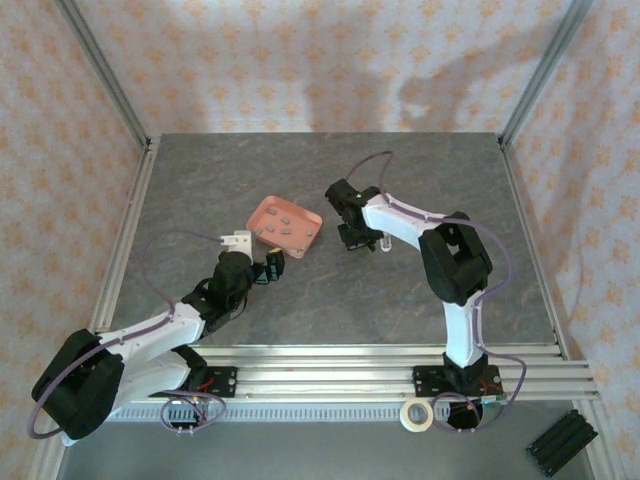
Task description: Load the staples into the stapler
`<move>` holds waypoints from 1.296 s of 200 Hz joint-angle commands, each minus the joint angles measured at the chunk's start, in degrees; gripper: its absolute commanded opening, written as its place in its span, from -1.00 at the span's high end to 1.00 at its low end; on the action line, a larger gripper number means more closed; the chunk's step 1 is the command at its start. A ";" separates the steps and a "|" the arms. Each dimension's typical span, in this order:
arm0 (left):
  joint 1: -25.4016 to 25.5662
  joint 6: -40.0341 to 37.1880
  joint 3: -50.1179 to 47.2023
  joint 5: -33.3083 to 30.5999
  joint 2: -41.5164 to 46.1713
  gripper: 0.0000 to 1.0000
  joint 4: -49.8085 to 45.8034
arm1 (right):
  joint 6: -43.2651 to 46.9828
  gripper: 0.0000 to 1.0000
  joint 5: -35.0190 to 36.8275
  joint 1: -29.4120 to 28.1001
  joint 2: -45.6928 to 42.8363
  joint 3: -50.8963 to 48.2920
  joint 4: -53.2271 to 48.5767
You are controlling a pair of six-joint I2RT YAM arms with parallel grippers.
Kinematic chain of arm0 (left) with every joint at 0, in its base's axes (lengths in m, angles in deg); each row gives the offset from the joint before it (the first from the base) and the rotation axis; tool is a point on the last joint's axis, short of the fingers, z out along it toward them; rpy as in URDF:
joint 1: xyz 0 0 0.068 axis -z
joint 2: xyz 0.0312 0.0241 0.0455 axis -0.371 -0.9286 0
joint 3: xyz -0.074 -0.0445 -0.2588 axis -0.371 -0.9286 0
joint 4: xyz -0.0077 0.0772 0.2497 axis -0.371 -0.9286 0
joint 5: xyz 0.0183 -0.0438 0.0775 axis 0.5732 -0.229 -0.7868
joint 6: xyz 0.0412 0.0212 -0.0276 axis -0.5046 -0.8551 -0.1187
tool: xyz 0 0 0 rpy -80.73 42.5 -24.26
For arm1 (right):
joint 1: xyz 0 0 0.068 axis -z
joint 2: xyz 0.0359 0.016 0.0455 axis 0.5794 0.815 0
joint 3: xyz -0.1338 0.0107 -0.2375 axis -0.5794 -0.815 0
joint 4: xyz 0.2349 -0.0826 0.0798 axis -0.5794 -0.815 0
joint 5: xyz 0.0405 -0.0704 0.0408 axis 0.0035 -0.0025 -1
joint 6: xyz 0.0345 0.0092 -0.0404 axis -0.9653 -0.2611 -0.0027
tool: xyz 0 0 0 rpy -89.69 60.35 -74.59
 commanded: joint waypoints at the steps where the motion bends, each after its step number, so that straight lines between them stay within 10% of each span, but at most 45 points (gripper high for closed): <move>1: -0.41 -1.40 -0.45 -0.46 1.10 -0.89 1.01 | -1.31 0.66 0.42 -0.23 -3.84 -1.16 -1.25; 259: -0.45 -1.68 -0.24 -0.06 1.40 -0.89 0.57 | -4.66 0.50 -8.20 3.11 -1.64 -2.67 0.55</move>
